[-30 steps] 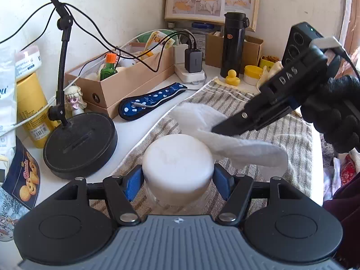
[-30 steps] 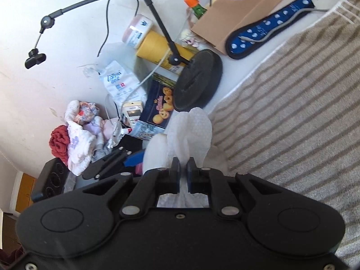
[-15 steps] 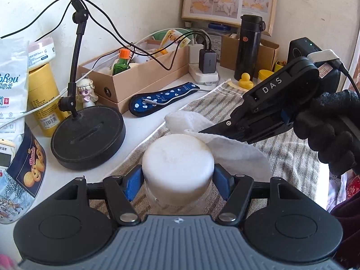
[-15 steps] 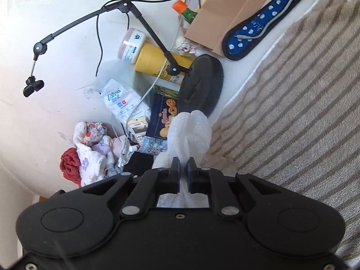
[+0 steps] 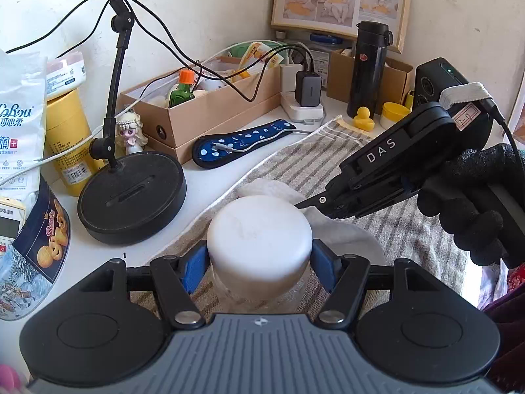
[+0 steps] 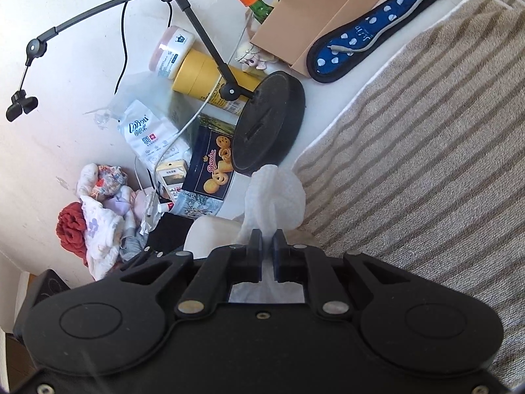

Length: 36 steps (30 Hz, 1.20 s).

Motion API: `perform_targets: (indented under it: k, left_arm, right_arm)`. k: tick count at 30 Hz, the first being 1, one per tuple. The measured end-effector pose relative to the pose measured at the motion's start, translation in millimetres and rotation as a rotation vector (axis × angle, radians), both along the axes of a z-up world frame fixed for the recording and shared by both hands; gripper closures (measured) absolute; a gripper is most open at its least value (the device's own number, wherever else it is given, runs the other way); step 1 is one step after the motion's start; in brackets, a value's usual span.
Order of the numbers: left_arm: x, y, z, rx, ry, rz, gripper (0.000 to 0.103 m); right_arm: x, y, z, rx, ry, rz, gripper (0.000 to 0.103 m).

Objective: Clean container
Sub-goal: 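Wipe the white cloth around the glass jar's side with the right gripper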

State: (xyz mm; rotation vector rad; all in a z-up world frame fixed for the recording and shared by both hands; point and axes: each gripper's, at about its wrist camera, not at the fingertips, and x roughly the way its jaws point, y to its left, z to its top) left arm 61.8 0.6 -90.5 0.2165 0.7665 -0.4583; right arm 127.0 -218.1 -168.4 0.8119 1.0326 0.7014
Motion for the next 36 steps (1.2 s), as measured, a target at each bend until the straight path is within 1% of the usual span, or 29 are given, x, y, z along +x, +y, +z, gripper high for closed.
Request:
perform_targets:
  k: [8, 15, 22, 26, 32, 36]
  left_arm:
    - [-2, -5, -1, 0.002, 0.001, 0.008, 0.037]
    - [-2, -5, -1, 0.004, 0.002, 0.012, 0.037]
    - [-3, -7, 0, 0.009, 0.005, 0.012, 0.037]
    - [-2, -6, -1, 0.011, 0.005, 0.013, 0.037]
    - [-2, -5, -1, 0.011, 0.006, 0.013, 0.037]
    - [-2, -5, -1, 0.013, 0.006, 0.013, 0.037]
  right_arm:
    - [4, 0, -4, -0.022, 0.003, -0.004, 0.096]
    - [5, -1, -18, -0.048, 0.052, 0.001, 0.096]
    - [8, 1, -30, -0.075, 0.079, 0.015, 0.096]
    - [8, 5, -37, -0.118, 0.092, 0.033, 0.096]
    - [6, 2, -41, -0.098, 0.117, 0.038, 0.096]
    - [1, -8, -41, -0.004, 0.153, 0.017, 0.096]
